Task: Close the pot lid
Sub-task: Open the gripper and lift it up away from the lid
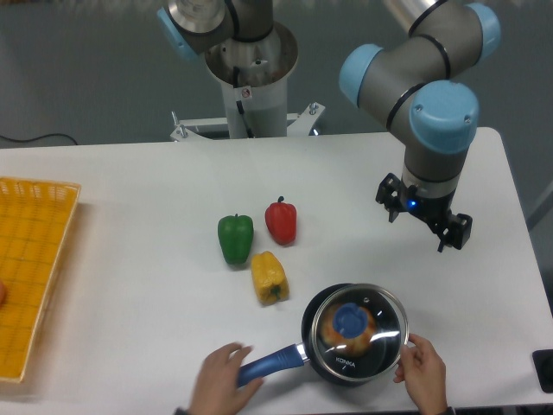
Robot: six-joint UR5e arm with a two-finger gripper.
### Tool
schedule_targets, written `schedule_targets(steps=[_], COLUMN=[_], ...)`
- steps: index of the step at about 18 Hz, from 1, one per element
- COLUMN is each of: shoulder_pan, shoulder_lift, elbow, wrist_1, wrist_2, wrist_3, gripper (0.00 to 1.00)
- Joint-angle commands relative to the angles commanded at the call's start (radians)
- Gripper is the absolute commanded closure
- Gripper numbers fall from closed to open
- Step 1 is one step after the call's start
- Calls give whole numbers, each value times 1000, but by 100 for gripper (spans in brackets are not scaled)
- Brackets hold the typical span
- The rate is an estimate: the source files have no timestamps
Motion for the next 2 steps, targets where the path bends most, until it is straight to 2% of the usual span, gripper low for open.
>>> schedule_targets(steps=[2], shoulder_pan=[11], shoulder_lift=[6], elbow=[-2], wrist_1=[-2], wrist_2=[-3], wrist_3=[23], gripper=[0])
